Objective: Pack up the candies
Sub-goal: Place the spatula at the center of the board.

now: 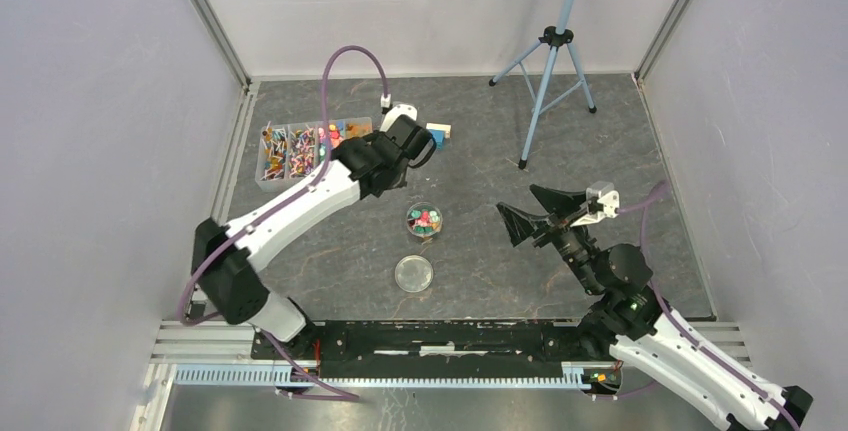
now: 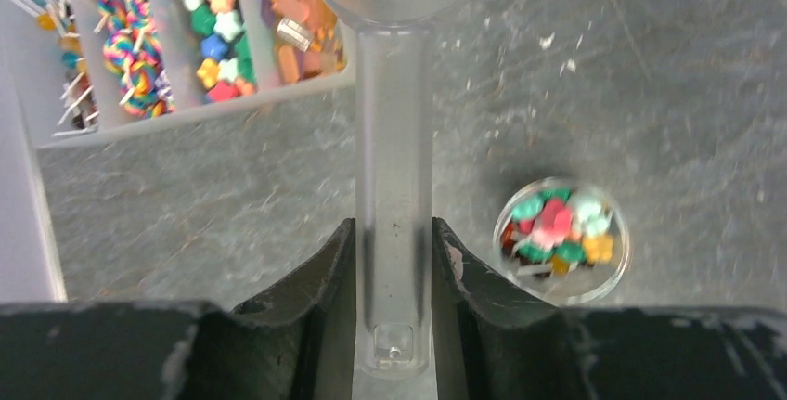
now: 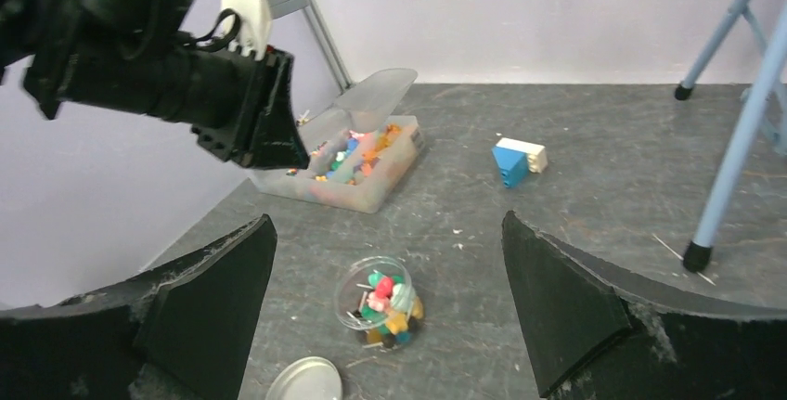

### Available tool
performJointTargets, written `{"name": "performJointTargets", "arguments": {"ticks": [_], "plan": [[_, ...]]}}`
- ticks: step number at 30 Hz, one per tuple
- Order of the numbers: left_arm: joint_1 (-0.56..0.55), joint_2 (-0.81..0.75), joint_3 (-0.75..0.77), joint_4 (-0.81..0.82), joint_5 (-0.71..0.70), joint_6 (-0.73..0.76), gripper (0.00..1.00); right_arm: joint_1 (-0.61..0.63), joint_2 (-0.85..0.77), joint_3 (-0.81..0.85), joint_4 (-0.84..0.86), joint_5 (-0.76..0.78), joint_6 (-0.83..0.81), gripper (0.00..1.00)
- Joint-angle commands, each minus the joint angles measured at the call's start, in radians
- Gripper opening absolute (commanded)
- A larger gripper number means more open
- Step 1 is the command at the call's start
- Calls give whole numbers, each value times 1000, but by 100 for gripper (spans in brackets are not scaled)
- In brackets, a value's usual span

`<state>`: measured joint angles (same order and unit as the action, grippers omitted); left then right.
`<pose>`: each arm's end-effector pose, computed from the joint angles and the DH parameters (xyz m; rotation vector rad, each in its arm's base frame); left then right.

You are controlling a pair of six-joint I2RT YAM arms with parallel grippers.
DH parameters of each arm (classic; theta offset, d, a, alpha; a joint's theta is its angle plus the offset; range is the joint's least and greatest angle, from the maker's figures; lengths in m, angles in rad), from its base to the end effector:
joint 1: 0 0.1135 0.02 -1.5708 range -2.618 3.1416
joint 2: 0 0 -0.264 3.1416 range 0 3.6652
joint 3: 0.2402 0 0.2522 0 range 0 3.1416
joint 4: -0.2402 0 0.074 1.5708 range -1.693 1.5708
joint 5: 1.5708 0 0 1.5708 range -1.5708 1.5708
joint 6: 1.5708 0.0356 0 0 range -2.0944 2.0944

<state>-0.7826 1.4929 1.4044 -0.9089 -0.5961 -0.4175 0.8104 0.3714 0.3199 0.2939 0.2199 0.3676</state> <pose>0.2303 -0.2008 0.3279 0.2163 2.3386 0.2036 0.0934 0.0869 0.2827 -0.1124 1.3800 0.8471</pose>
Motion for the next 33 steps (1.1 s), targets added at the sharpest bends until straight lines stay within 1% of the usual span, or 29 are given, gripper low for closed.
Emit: {"name": "performJointTargets", "arguments": {"ticks": [1, 5, 9, 12, 17, 23, 25, 28, 29, 31, 33], "plan": [[55, 103, 14, 256, -5, -81, 2, -3, -57, 52, -156, 48, -44, 98], [114, 208, 11, 339, 23, -120, 2, -1, -58, 64, -192, 42, -58, 98], [136, 301, 11, 399, 38, -135, 3, -3, -21, 113, -276, 48, -64, 98], [142, 358, 20, 419, 28, -143, 8, -2, -24, 130, -292, 53, -61, 98], [172, 434, 11, 438, 72, -188, 11, -2, -51, 136, -319, 74, -69, 98], [196, 486, 4, 449, 87, -207, 20, -2, -32, 159, -349, 76, -77, 98], [197, 490, 7, 449, 96, -198, 26, -2, -18, 170, -358, 74, -79, 98], [197, 474, -2, 451, 129, -193, 42, -2, 2, 184, -383, 90, -84, 98], [197, 464, -8, 459, 148, -189, 45, -2, 10, 192, -397, 102, -84, 98], [197, 439, -9, 462, 189, -177, 57, -2, 25, 210, -430, 123, -78, 98], [196, 404, -10, 457, 220, -157, 62, -2, 36, 224, -461, 137, -65, 98]]}}
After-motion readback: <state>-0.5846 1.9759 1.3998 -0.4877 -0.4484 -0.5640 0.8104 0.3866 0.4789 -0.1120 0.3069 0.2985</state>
